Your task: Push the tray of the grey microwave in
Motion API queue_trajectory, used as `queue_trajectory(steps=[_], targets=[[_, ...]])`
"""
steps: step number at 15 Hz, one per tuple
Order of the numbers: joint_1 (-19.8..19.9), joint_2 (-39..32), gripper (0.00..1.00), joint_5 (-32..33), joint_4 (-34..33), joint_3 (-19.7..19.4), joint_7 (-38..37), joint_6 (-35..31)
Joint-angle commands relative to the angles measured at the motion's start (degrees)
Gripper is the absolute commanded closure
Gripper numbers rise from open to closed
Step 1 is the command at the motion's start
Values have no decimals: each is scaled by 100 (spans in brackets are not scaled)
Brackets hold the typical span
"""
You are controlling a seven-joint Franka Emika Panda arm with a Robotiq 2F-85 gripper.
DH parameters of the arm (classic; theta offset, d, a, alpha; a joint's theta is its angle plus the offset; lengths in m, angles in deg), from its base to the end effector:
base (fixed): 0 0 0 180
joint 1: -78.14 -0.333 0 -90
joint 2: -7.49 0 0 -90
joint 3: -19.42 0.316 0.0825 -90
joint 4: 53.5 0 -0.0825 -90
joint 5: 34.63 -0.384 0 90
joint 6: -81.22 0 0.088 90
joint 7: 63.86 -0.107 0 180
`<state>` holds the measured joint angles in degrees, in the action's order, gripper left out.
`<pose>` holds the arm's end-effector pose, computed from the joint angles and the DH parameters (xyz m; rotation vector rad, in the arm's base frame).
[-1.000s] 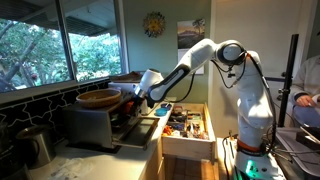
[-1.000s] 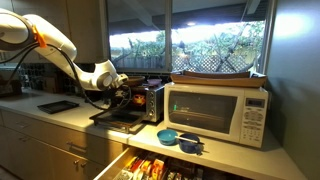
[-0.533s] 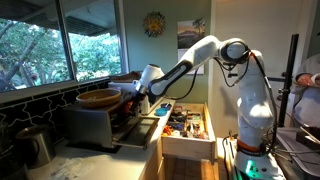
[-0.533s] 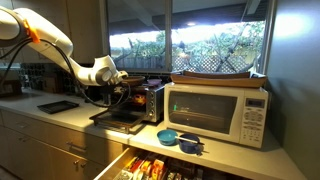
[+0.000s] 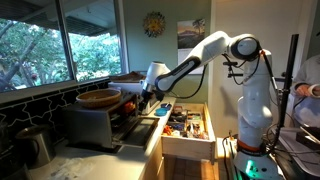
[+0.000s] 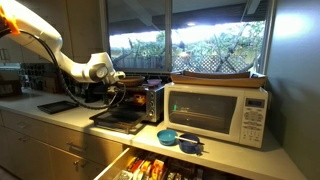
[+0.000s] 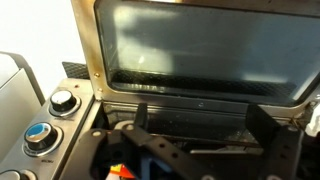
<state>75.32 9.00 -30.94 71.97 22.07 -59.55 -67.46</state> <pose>0.5607 0.0551 0.4445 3.0102 0.3304 0.6640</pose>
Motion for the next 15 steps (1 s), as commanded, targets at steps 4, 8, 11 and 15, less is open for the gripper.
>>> queue_trajectory(steps=[4,8,11,15], targets=[[-4,-231,0,-61,-34,12,-42,-464],[-60,-528,0,-309,-297,92,191,-537],[-74,-674,0,-269,-452,135,203,-450],[-51,-1052,0,23,-809,60,40,-579]])
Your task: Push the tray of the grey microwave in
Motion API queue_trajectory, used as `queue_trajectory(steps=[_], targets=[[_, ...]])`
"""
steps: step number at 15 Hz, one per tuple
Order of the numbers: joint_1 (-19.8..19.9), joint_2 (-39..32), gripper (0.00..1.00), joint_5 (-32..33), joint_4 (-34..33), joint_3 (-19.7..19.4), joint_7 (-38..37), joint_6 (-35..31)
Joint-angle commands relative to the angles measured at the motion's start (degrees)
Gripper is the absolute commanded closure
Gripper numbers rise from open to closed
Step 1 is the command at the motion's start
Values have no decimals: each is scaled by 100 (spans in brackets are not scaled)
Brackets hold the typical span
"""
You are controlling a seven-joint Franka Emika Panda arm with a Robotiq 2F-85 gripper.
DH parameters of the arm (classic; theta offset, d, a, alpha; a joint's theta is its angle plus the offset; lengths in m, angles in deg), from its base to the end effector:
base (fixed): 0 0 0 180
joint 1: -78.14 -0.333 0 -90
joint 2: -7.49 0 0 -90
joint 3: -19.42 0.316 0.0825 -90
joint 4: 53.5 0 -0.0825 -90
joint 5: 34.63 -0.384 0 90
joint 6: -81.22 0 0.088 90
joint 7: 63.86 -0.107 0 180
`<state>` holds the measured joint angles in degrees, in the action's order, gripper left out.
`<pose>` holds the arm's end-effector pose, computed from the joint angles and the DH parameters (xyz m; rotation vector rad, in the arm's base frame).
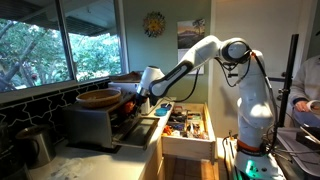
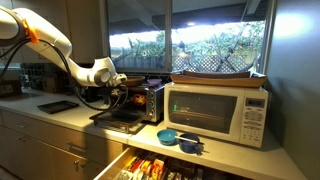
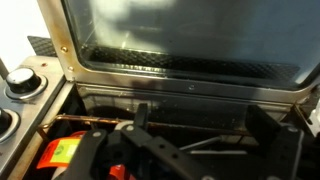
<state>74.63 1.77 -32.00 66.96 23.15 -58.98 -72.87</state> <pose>0.5952 0.0763 0.4259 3.0129 0.3723 0.7553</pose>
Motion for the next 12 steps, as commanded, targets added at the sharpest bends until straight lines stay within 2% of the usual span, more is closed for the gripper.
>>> queue_trajectory(steps=[1,4,8,12], targets=[[20,-424,0,137,-398,-58,-19,8],[24,-695,0,126,-668,-74,-15,22],[-3,-972,0,312,-953,-166,-100,-383],[15,-855,0,197,-941,-125,-33,-287]])
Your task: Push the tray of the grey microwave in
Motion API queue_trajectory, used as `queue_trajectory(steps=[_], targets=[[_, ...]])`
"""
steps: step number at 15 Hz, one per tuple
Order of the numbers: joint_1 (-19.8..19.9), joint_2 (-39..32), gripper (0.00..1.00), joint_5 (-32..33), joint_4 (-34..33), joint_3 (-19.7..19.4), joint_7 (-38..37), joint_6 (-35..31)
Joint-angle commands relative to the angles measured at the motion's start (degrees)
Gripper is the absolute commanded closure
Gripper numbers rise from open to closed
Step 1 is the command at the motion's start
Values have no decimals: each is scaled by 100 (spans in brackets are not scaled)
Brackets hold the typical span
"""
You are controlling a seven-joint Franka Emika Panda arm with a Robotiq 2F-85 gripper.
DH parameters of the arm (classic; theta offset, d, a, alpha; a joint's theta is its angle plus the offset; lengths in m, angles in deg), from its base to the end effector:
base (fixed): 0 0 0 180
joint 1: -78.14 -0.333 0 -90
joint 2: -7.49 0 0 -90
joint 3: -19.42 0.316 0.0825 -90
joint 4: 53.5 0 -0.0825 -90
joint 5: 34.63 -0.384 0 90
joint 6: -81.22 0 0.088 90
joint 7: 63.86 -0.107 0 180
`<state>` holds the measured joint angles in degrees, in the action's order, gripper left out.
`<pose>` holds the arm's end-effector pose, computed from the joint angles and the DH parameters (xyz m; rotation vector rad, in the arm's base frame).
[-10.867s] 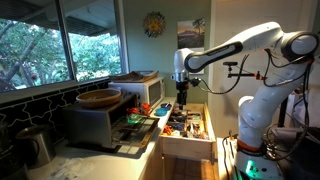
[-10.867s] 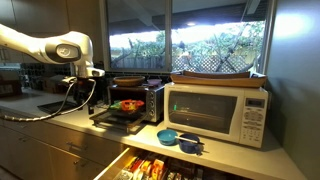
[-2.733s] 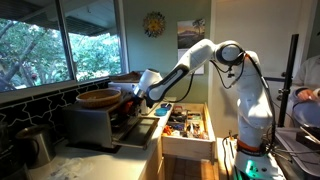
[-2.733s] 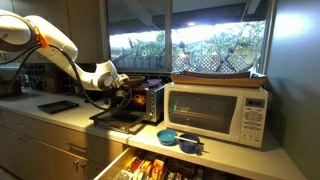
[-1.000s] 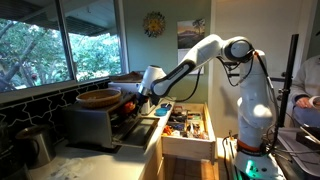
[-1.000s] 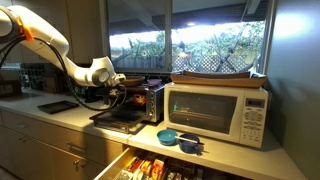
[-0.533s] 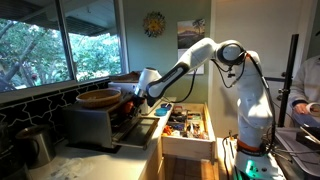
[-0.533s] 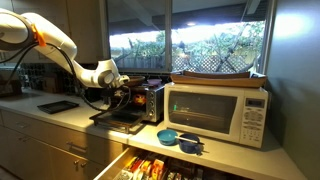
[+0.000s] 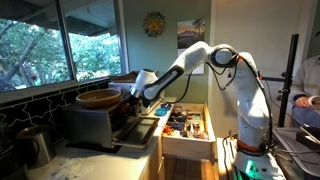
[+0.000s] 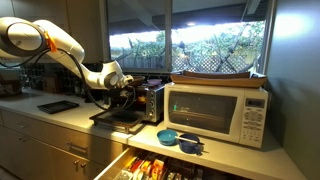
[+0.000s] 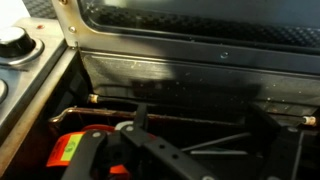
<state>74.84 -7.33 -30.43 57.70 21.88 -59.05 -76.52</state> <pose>0.6473 0.0665 0.4136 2.9709 0.3581 0.8509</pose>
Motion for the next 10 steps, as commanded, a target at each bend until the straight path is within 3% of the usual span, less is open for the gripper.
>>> queue_trajectory(steps=[1,5,10], targets=[[1,174,0,9,42,16,-15,327],[114,1218,0,-261,751,104,322,1834],[164,2725,0,-1204,1458,-114,1635,3126]])
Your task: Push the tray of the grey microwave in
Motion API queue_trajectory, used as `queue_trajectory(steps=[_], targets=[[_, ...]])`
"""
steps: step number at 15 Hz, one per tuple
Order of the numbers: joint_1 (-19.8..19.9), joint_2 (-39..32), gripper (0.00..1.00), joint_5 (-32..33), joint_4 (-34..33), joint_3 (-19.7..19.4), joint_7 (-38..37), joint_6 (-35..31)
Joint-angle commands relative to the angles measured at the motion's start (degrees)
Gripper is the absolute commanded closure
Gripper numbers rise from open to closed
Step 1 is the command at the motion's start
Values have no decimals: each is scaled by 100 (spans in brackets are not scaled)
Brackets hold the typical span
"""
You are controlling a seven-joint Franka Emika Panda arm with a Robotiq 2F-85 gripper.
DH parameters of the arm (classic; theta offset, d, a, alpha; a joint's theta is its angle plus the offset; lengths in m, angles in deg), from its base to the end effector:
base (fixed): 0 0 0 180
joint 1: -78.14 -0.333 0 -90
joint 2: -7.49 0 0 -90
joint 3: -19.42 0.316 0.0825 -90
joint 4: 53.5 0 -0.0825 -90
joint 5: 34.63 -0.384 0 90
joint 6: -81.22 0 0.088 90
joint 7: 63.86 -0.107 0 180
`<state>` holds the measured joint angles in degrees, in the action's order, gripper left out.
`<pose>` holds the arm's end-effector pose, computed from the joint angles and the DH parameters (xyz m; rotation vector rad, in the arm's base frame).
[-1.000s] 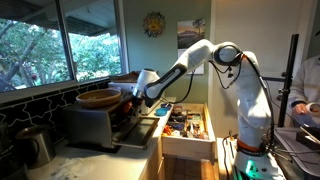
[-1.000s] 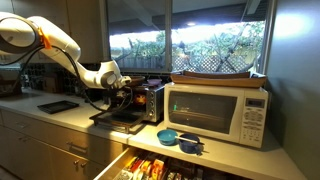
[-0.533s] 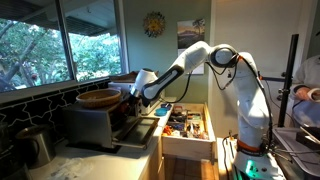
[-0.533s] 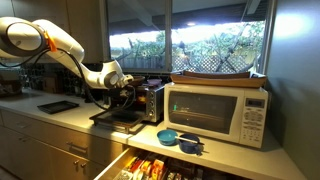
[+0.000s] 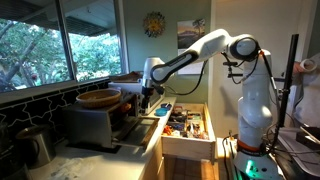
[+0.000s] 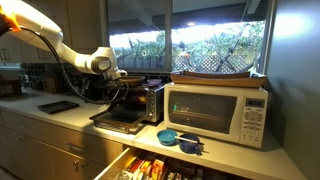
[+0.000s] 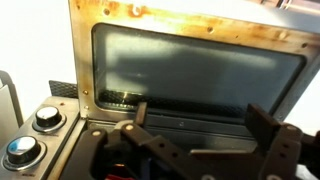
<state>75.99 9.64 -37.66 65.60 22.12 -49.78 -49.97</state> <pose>0.5598 0.0489 0.4693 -3.0602 -0.4636 -0.3906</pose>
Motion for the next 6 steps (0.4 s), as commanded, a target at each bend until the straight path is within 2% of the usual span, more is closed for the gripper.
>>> queue_trajectory(steps=[1,5,6], targets=[[40,1347,0,-545,771,-241,865,675],[-53,2488,0,-516,1047,-669,1410,1130],[-55,1873,0,-328,650,-556,1010,1050]])
